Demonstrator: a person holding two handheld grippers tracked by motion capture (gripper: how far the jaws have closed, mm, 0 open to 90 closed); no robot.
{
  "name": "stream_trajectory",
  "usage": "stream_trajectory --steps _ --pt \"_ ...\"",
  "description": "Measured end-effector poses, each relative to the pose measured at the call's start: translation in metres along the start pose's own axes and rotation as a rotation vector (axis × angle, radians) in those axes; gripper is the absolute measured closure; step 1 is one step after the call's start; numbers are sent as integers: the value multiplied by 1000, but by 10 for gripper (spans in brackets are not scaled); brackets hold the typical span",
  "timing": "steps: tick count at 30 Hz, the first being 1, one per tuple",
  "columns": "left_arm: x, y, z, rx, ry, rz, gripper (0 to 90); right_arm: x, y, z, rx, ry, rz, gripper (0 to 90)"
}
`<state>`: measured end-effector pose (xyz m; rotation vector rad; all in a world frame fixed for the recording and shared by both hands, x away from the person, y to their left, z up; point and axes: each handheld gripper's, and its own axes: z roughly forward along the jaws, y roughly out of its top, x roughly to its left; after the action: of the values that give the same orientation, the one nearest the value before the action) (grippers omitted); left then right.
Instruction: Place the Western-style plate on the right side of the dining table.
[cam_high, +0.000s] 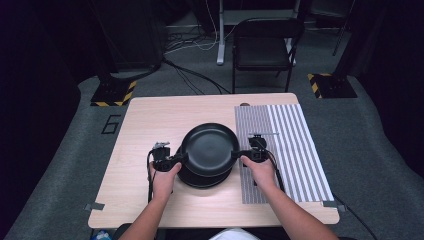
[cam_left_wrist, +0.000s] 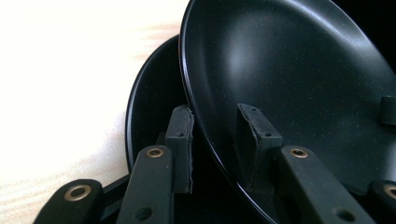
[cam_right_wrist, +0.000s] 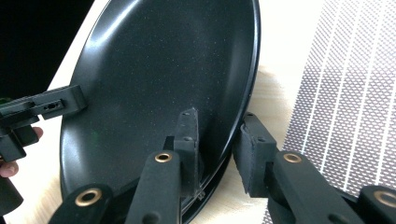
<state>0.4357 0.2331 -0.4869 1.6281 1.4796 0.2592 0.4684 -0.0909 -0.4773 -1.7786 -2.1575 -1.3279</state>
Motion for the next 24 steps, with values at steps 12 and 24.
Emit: stream_trajectory --steps 12,24 --pt "-3 4 -7 -7 -4 10 673 6 2 -8 -16 12 -5 718" --pt "-11 10 -12 -14 7 41 670 6 3 -16 -29 34 -2 725"
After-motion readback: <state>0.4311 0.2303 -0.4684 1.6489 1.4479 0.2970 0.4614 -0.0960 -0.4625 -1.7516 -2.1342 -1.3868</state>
